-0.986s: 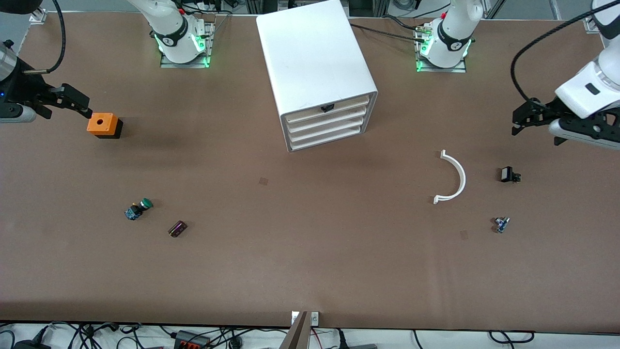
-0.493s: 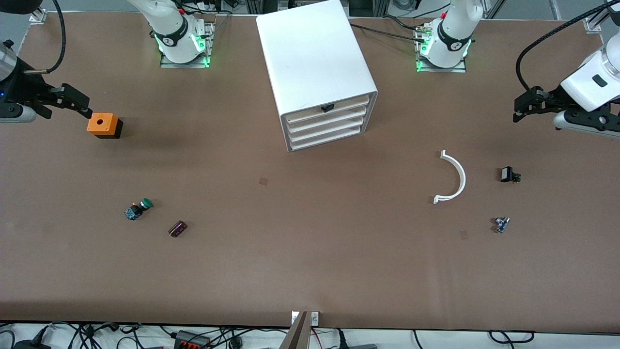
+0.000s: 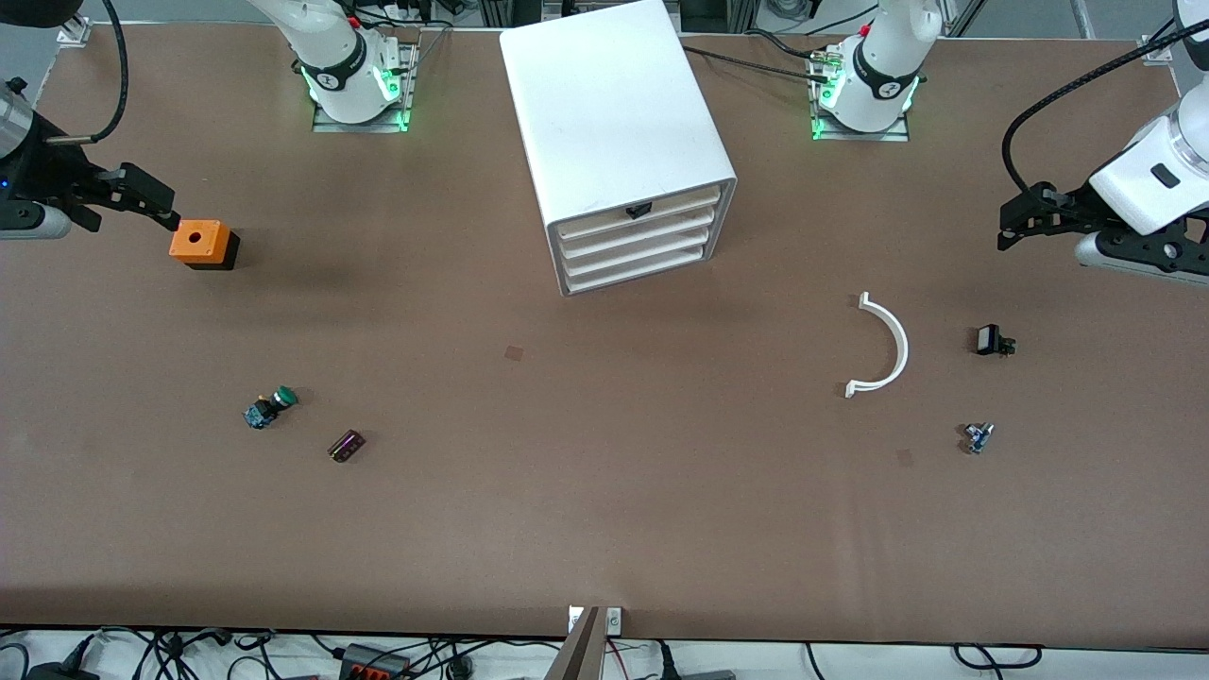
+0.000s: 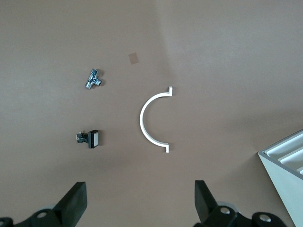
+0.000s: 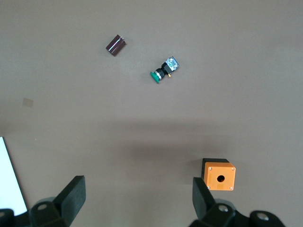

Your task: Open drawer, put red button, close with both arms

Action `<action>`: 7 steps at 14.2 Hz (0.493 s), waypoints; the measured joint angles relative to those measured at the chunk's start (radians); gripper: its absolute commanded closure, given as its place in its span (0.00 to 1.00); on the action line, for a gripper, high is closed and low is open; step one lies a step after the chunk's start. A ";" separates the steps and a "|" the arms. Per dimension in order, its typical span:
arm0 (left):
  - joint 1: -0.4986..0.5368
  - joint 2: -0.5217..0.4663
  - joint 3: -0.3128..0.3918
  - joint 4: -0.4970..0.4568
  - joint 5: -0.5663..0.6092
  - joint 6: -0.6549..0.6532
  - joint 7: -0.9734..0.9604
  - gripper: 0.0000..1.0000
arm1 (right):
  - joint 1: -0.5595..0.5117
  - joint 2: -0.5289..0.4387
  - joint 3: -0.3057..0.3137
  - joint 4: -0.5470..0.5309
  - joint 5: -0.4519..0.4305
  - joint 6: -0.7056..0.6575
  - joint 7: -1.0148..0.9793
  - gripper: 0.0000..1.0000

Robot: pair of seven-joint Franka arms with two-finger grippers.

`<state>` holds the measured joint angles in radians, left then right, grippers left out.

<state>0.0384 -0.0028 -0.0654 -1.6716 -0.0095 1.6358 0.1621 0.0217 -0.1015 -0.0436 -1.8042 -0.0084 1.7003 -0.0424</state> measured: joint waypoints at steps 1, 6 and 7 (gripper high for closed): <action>0.000 0.000 0.000 0.003 0.000 0.000 0.000 0.00 | 0.000 0.000 0.000 0.000 0.000 0.000 0.000 0.00; 0.000 0.002 0.000 0.008 0.000 -0.002 0.000 0.00 | 0.000 0.000 0.000 0.000 0.000 0.000 0.000 0.00; 0.000 0.003 0.000 0.008 0.000 -0.003 -0.001 0.00 | 0.000 0.000 0.000 0.000 0.000 0.000 0.000 0.00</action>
<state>0.0384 -0.0002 -0.0654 -1.6633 -0.0095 1.6331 0.1615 0.0217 -0.1015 -0.0436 -1.8045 -0.0085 1.7005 -0.0424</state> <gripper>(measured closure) 0.000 0.000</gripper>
